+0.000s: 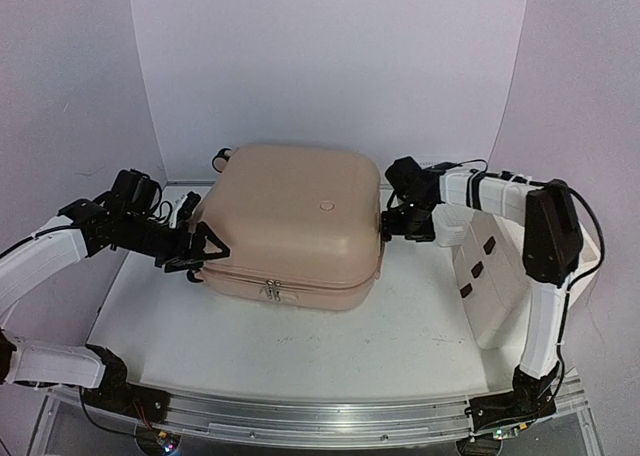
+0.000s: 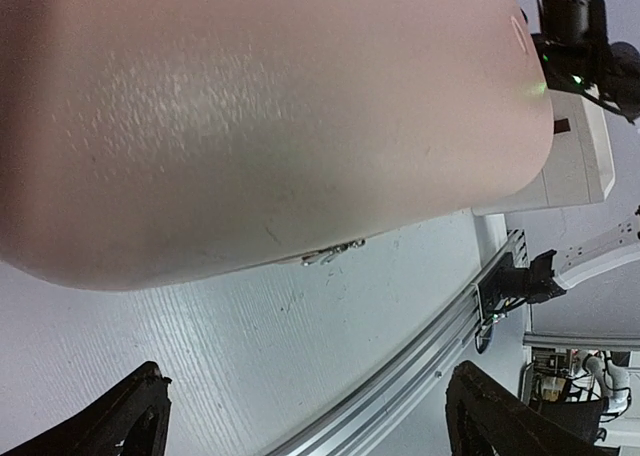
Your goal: Open, take out, and arrange the luggage
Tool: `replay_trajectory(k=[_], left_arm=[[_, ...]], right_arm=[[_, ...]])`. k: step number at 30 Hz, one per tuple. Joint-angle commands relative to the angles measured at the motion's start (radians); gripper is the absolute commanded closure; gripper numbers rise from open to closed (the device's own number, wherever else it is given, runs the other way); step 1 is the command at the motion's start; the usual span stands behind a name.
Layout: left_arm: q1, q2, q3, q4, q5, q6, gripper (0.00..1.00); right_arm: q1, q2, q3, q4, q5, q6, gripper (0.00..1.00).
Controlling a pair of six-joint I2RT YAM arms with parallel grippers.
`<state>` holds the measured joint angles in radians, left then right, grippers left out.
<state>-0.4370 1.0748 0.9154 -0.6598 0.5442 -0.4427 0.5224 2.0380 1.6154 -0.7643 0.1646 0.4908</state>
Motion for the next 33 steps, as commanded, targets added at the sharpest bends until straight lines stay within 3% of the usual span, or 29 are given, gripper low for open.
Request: replay_trajectory(k=[1, 4, 8, 11, 14, 20, 24, 28, 33], left_arm=[[-0.002, 0.032, 0.102, 0.048, -0.024, 0.035, 0.03], [-0.002, 0.059, 0.145, 0.047, -0.028, 0.047, 0.03], [-0.003, 0.083, 0.186, 0.046, -0.053, 0.079, 0.03], [-0.002, 0.095, 0.226, 0.025, -0.086, 0.120, 0.03], [-0.001, 0.132, 0.277, -0.007, -0.112, 0.148, 0.02], [0.000, 0.169, 0.329, -0.054, -0.147, 0.178, 0.04], [0.054, 0.184, 0.398, -0.150, -0.261, 0.233, 0.00], [0.234, 0.257, 0.467, -0.171, -0.072, 0.240, 0.00], [0.246, 0.420, 0.547, -0.107, -0.034, 0.221, 0.01]], right_arm=[[-0.014, -0.301, -0.089, -0.131, 0.057, -0.062, 0.15], [-0.014, -0.397, -0.141, -0.121, -0.069, -0.113, 0.03], [0.026, -0.483, -0.175, -0.156, -0.178, -0.168, 0.02], [0.230, -0.565, -0.285, -0.040, -0.184, -0.153, 0.02], [0.386, -0.599, -0.386, 0.168, -0.218, -0.036, 0.02], [0.635, -0.446, -0.382, 0.463, -0.083, 0.089, 0.11], [0.648, -0.309, -0.361, 0.523, 0.036, 0.270, 0.11], [0.639, -0.256, -0.364, 0.556, 0.136, 0.271, 0.07], [0.550, -0.264, -0.393, 0.569, 0.126, 0.242, 0.02]])
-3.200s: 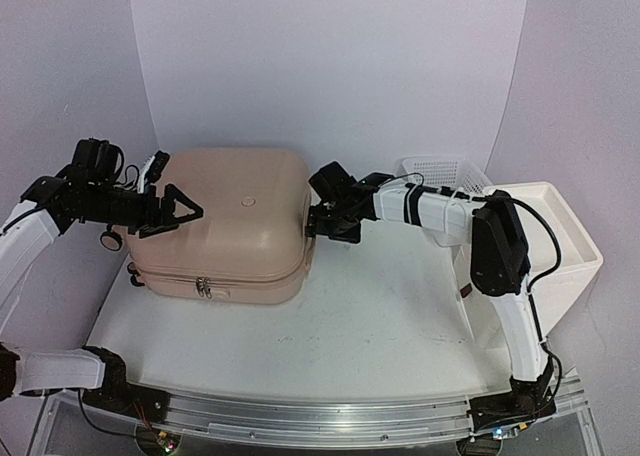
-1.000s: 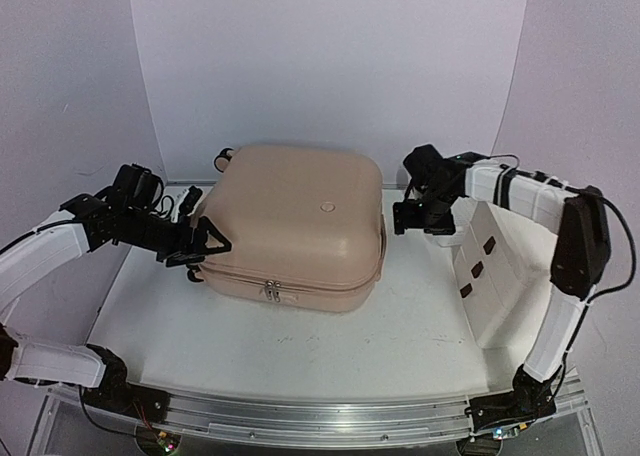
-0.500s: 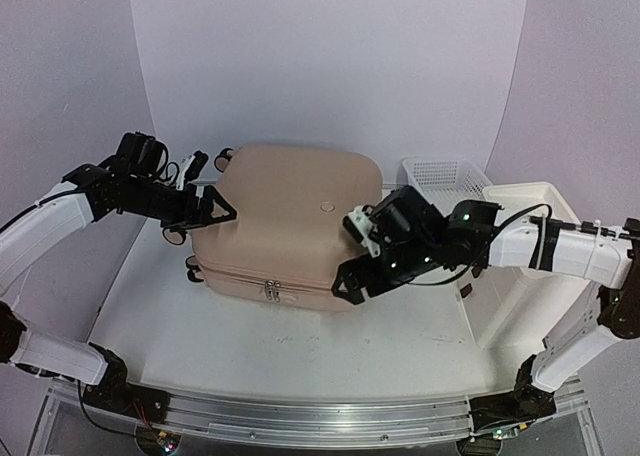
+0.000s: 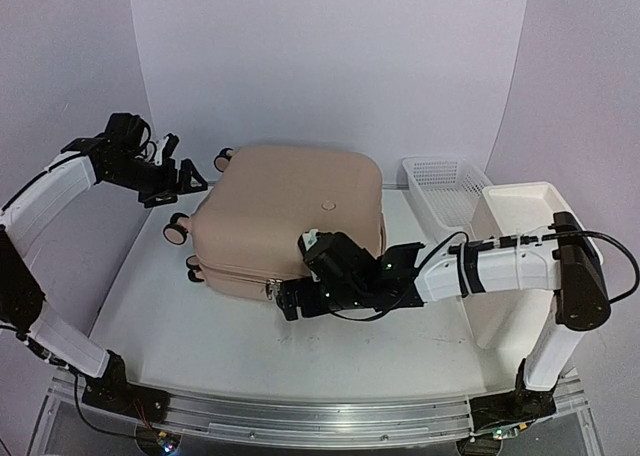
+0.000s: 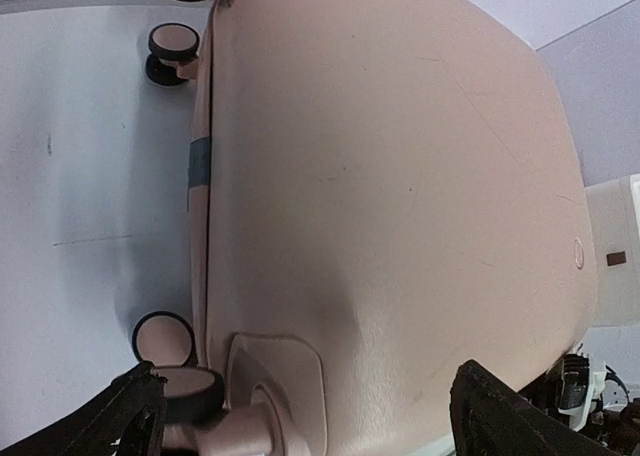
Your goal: Open, take out, and arrange the luggage
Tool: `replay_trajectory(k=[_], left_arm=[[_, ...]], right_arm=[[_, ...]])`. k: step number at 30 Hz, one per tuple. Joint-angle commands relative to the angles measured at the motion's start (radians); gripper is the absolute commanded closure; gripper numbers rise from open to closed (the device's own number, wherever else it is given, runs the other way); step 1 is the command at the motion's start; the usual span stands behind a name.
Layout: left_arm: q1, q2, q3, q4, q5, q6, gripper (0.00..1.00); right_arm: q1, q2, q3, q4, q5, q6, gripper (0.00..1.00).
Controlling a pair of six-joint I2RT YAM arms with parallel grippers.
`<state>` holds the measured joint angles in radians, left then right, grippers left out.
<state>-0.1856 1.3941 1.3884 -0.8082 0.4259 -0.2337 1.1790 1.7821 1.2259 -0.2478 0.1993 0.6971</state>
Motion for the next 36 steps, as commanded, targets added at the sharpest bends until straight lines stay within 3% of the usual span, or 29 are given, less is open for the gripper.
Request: replay_trajectory(k=[1, 5, 7, 12, 16, 20, 27, 33, 36], left_arm=[[-0.006, 0.127, 0.089, 0.045, 0.098, 0.015, 0.01], [-0.018, 0.181, 0.070, 0.055, 0.212, 0.024, 0.05], [-0.048, 0.173, 0.034, 0.058, 0.201, 0.033, 0.07], [-0.079, 0.130, -0.038, 0.058, 0.149, 0.041, 0.08], [-0.079, 0.112, -0.055, 0.058, 0.129, 0.052, 0.08], [-0.082, 0.102, -0.043, 0.056, 0.142, 0.047, 0.08], [-0.089, 0.081, -0.050, 0.051, 0.142, 0.043, 0.08], [-0.095, 0.074, -0.064, 0.050, 0.147, 0.051, 0.09], [-0.098, 0.075, -0.065, 0.050, 0.147, 0.053, 0.10]], right_arm=[[-0.128, -0.011, -0.010, 0.053, 0.078, 0.029, 0.02], [-0.219, -0.034, -0.033, 0.051, 0.023, -0.033, 0.02], [-0.258, -0.041, -0.030, 0.040, -0.017, -0.080, 0.02], [-0.211, -0.046, -0.037, 0.026, -0.030, -0.199, 0.08], [-0.174, -0.027, -0.084, 0.077, 0.052, -0.221, 0.30], [-0.173, -0.028, -0.143, 0.220, 0.113, -0.273, 0.40], [-0.157, 0.003, -0.187, 0.466, 0.169, -0.335, 0.53], [-0.113, 0.066, -0.165, 0.559, 0.293, -0.390, 0.50], [-0.099, 0.090, -0.153, 0.572, 0.383, -0.390, 0.54]])
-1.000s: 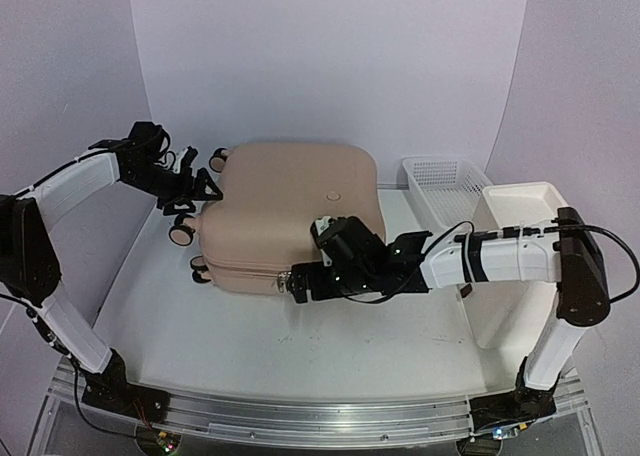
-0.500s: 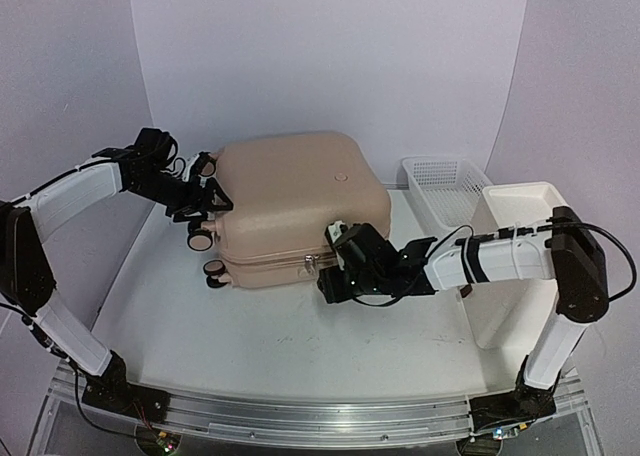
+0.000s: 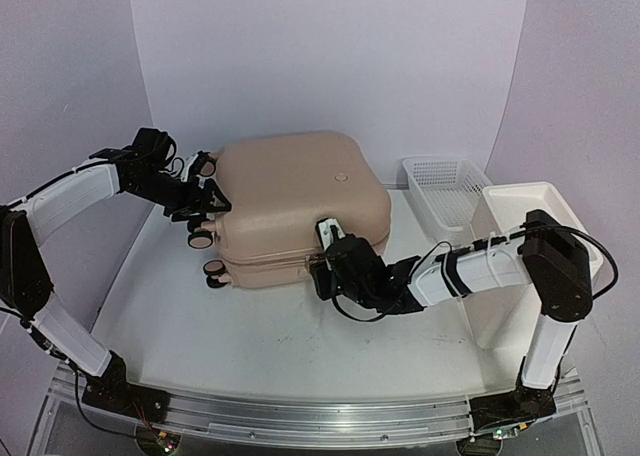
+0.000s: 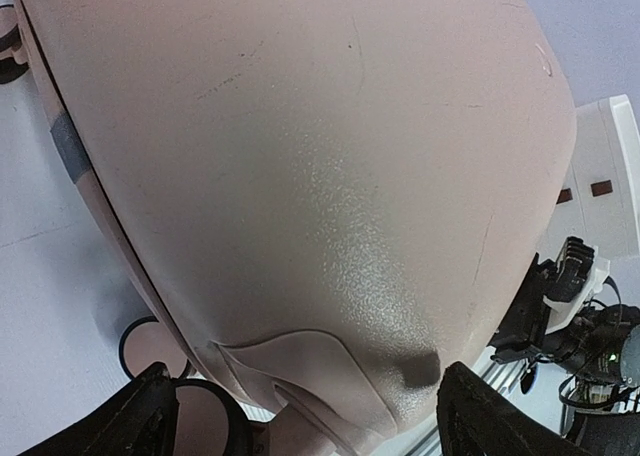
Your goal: Open, take out, and arrange the luggage
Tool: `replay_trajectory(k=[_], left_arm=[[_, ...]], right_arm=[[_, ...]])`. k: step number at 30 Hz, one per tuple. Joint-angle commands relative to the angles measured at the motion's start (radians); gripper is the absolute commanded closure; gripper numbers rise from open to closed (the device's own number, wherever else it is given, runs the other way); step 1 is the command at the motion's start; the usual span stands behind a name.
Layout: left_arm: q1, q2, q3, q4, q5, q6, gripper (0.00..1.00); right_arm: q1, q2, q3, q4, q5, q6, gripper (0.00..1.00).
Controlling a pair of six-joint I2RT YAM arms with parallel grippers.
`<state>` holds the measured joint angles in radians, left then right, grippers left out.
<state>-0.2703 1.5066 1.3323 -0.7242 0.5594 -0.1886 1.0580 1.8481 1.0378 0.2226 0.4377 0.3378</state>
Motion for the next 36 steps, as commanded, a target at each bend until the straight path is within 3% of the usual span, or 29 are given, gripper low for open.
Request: replay_trajectory(k=[1, 5, 9, 11, 14, 18, 21, 23, 25, 31, 36], left_arm=[[-0.014, -0.037, -0.009, -0.034, 0.013, 0.010, 0.11], [-0.019, -0.037, -0.018, -0.032, 0.005, 0.016, 0.13], [-0.026, -0.037, -0.028, -0.032, -0.006, 0.021, 0.13], [-0.028, -0.040, -0.031, -0.032, -0.008, 0.023, 0.13], [-0.030, -0.046, -0.035, -0.032, -0.016, 0.025, 0.13], [-0.032, -0.053, -0.040, -0.032, -0.027, 0.027, 0.13], [-0.035, -0.055, -0.042, -0.033, -0.030, 0.026, 0.14], [-0.035, -0.059, -0.043, -0.032, -0.034, 0.026, 0.14], [-0.036, -0.066, -0.045, -0.032, -0.044, 0.026, 0.14], [-0.042, -0.103, -0.059, -0.048, -0.088, 0.023, 0.07], [-0.073, -0.098, -0.077, -0.079, -0.042, 0.097, 0.02]], right_arm=[[0.026, 0.032, 0.033, 0.124, 0.143, -0.045, 0.54], [0.039, 0.065, 0.059, 0.127, 0.247, -0.050, 0.67], [0.042, 0.104, 0.082, 0.136, 0.283, -0.065, 0.70], [0.041, 0.122, 0.098, 0.134, 0.297, -0.075, 0.70], [0.044, 0.139, 0.115, 0.131, 0.328, -0.074, 0.57], [0.046, 0.168, 0.144, 0.131, 0.383, -0.076, 0.58], [0.046, 0.180, 0.162, 0.132, 0.411, -0.081, 0.70], [0.046, 0.179, 0.165, 0.131, 0.415, -0.097, 0.86], [0.045, 0.167, 0.156, 0.126, 0.396, -0.115, 1.00], [0.026, 0.041, 0.085, -0.014, 0.185, -0.134, 1.00], [-0.021, -0.025, 0.048, -0.107, -0.003, -0.123, 1.00]])
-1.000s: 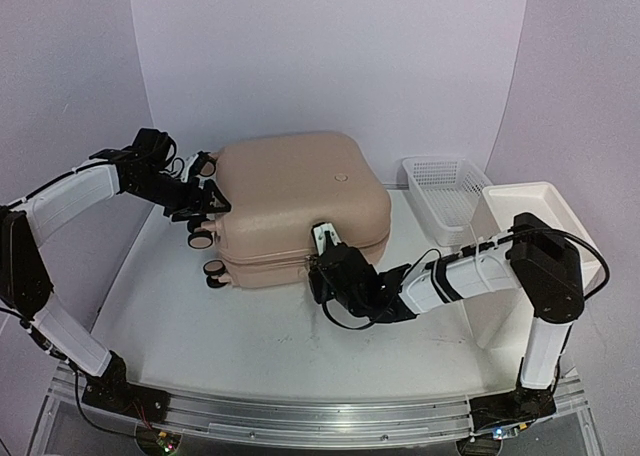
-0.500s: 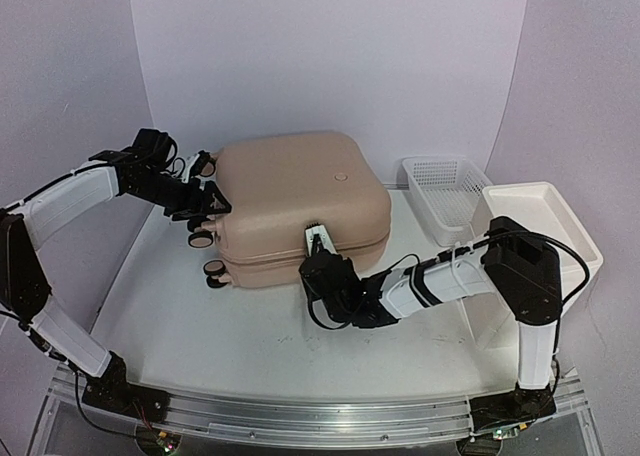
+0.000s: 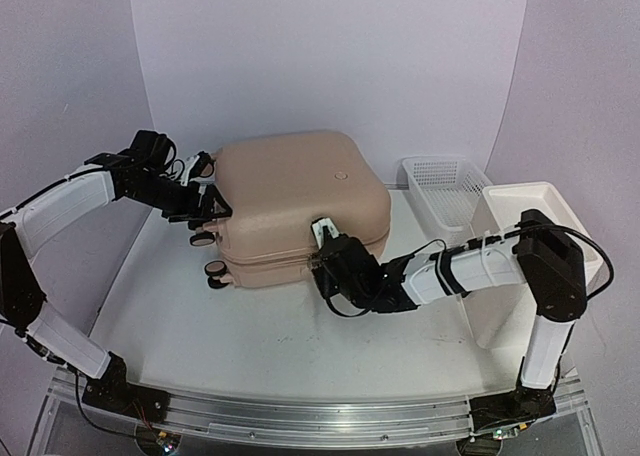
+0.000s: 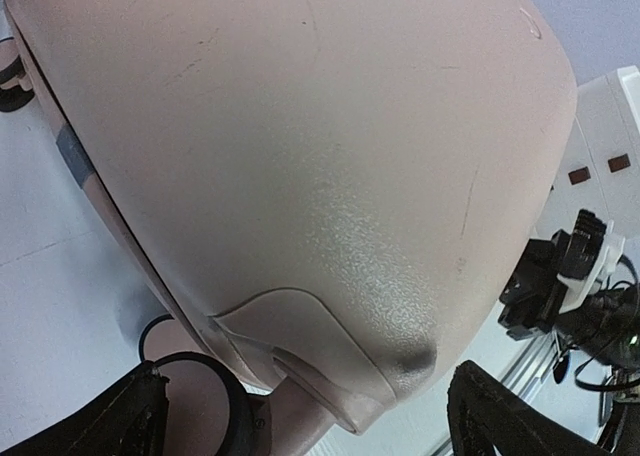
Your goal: Open, take out, and arrange the luggage
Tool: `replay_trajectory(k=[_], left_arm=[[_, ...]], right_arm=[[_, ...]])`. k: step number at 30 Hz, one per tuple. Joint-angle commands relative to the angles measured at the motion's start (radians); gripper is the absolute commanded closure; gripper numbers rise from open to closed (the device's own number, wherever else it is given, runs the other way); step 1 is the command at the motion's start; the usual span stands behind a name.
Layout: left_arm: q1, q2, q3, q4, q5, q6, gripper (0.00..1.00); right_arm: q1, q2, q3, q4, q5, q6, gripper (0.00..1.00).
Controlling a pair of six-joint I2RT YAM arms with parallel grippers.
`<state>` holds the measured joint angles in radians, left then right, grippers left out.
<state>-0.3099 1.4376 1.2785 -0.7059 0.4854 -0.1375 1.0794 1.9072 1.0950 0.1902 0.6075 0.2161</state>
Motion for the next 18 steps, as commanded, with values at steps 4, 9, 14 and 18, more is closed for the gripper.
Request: replay_trajectory(k=[4, 9, 14, 18], left_arm=[[-0.074, -0.010, -0.035, -0.125, -0.018, 0.084, 0.06], [-0.081, -0.032, -0.043, -0.157, -0.112, 0.087, 0.11], [-0.081, -0.043, -0.059, -0.185, -0.114, 0.093, 0.17], [-0.081, -0.046, -0.092, -0.196, -0.123, 0.088, 0.21]], right_arm=[[-0.053, -0.090, 0.000, -0.107, -0.189, 0.004, 1.00], [-0.070, -0.091, -0.003, -0.107, -0.202, 0.030, 1.00], [-0.100, -0.112, -0.046, -0.074, -0.211, 0.021, 1.00], [-0.101, -0.120, -0.044, -0.096, -0.200, -0.047, 1.00]])
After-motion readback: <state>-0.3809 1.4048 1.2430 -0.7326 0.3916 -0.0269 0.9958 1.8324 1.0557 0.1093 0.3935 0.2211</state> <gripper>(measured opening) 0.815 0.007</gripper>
